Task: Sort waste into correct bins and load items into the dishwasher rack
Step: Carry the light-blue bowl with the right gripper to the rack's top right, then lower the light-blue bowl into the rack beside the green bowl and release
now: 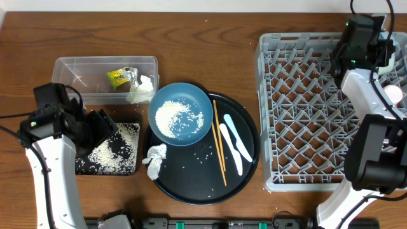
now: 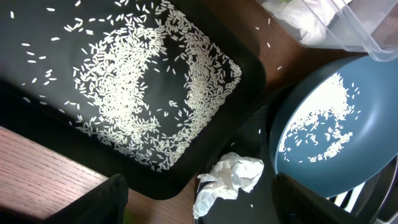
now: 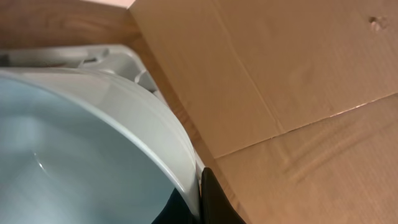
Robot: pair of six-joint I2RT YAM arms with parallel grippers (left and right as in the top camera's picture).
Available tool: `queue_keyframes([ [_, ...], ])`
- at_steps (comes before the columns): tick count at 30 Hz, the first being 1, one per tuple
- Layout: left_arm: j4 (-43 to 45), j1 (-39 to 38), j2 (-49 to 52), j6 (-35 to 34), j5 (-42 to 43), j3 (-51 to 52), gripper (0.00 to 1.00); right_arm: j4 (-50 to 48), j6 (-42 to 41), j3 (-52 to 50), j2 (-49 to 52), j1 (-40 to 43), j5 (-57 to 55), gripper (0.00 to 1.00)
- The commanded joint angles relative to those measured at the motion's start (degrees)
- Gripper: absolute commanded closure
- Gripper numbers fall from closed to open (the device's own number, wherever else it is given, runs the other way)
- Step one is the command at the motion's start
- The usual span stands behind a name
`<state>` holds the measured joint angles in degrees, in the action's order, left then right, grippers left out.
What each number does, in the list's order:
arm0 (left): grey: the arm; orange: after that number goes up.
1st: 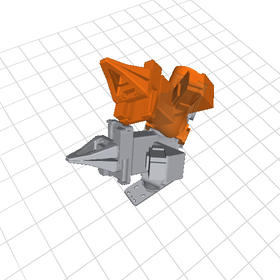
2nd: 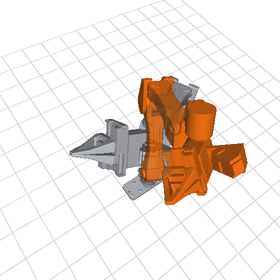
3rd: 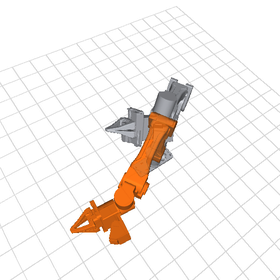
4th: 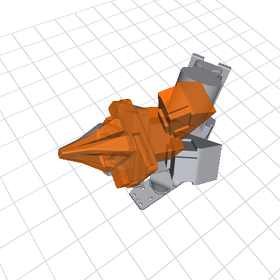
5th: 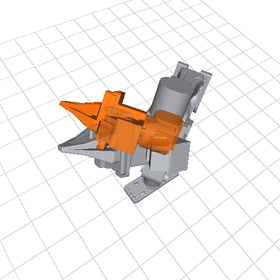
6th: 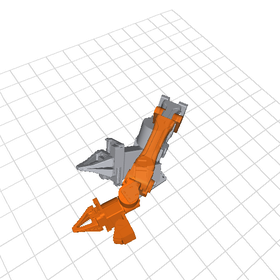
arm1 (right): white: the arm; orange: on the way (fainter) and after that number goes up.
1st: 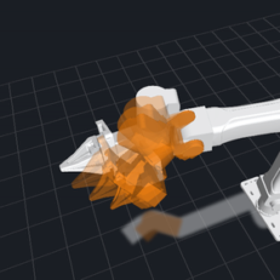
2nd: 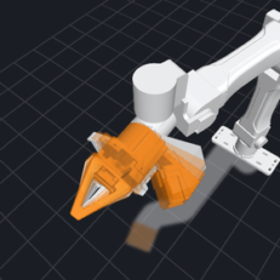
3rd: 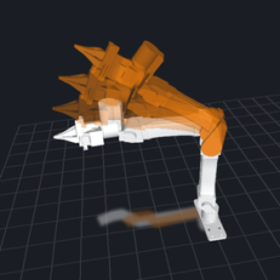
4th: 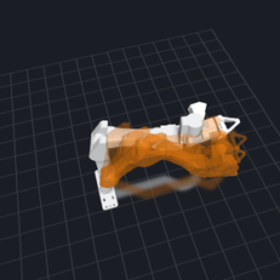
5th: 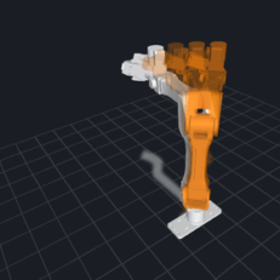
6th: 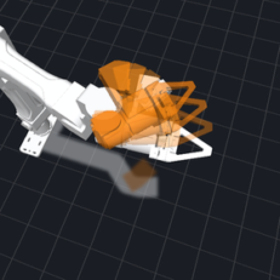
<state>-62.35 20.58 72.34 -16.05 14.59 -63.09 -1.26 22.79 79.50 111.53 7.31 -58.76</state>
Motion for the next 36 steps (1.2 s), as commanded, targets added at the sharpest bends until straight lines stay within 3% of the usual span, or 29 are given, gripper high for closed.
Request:
queue_keyframes([
  [1,0.09,0.24,0.39,0.57,-0.79,0.09,0.25,0.85,-0.46,0.33,1.11,-0.61,-0.76,0.99],
  [12,0.02,0.24,0.37,0.57,-0.79,0.09,0.25,8.74,-6.71,0.31,1.11,-1.25,2.47,0.99],
  [20,0.02,0.24,0.37,0.57,-0.79,0.09,0.25,7.63,-6.86,0.31,1.09,-1.42,0.96,0.99],
  [26,-0.07,0.24,0.37,0.57,-0.76,0.09,0.25,-3.85,3.78,0.33,0.98,-1.44,-4.66,0.99],
  [36,-0.04,0.24,0.37,0.57,-0.76,0.09,0.25,-1.51,6.62,0.31,2.08,-2.16,-4.04,0.99],
])
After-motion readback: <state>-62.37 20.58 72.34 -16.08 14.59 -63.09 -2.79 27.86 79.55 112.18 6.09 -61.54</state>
